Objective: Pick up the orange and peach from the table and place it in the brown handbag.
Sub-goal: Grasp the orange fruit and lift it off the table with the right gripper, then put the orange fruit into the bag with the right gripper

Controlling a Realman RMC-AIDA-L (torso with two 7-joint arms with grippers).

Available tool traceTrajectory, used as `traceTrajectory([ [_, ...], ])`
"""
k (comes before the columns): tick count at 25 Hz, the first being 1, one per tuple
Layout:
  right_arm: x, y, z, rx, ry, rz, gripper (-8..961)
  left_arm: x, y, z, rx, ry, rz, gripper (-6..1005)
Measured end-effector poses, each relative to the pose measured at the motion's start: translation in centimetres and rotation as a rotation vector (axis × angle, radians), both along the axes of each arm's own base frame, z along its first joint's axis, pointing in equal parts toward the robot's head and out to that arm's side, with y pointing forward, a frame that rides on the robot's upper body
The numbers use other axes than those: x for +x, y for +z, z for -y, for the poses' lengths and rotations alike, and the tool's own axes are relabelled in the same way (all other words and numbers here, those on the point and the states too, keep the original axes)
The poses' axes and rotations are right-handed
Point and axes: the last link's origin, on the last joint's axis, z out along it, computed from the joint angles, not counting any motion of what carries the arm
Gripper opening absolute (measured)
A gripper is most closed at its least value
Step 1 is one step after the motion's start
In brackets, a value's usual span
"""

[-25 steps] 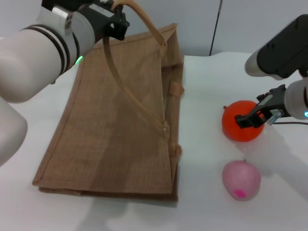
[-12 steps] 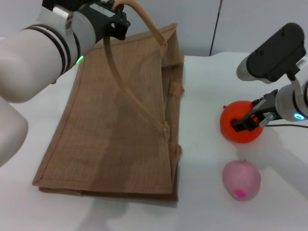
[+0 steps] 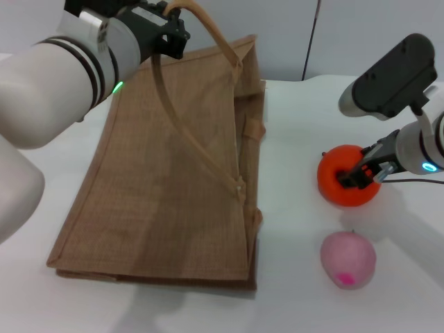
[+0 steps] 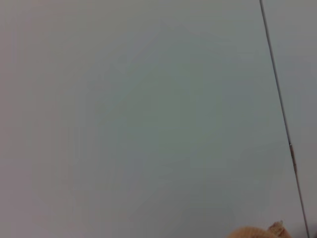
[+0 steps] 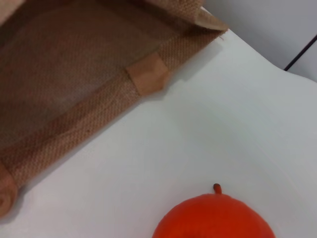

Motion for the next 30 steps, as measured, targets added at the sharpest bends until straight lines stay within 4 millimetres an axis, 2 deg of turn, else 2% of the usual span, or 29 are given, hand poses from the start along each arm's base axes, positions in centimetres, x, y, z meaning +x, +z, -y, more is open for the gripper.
traceTrajectory([
  [2, 0.0, 0.2, -0.1, 0.005, -0.013, -0.003, 751, 0.0, 0.0, 0.0, 0.000, 0.000, 0.000, 122],
  [4, 0.2, 0.6, -0.3, 0.009, -0.038, -0.004, 583, 0.0, 0.0, 0.0, 0.000, -0.001, -0.001, 122],
  [10, 0.4, 0.7, -0.6, 0.003, -0.070, 0.004, 404, 0.1, 0.0, -0.1, 0.001, 0.000, 0.001, 122],
  [19, -1.5, 1.1, -0.2, -0.008, -0.014, -0.002, 355, -0.2, 0.1, -0.1, 0.005, 0.008, 0.003, 122],
  [30, -4.0, 2.7, 0.8, 0.005, 0.041, -0.024, 269, -0.3, 0.2, -0.1, 0.006, 0.011, 0.003, 121],
])
